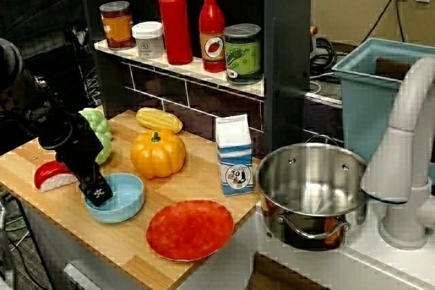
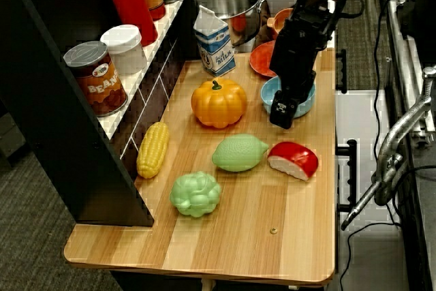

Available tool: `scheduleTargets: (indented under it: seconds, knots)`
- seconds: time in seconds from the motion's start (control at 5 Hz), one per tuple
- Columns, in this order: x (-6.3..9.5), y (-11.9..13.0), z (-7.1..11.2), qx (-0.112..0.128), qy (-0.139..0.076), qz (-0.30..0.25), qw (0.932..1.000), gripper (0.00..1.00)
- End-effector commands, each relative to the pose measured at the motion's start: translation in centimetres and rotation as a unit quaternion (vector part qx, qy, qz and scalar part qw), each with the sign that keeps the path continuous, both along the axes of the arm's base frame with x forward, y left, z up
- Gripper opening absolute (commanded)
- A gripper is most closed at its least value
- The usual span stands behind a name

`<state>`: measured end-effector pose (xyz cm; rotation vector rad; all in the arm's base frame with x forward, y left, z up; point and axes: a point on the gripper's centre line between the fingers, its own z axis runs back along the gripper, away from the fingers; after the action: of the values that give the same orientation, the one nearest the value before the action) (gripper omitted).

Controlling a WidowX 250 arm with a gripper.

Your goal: Lift bowl

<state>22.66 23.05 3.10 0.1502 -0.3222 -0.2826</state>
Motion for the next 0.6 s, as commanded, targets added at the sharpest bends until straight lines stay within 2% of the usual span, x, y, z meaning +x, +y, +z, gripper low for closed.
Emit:
scheduleTargets:
  seconds: [0.0, 0.2, 0.4]
  knots:
    - [0.28, 0.38, 0.13, 0.012, 0.007, -0.022, 0.9996, 0.00]
    - [0.18, 0.29, 0.43, 0.010, 0.009, -0.026, 0.9996, 0.00]
    - [0.26, 0.30, 0.68, 0.008, 0.023, -0.036, 0.9991, 0.00]
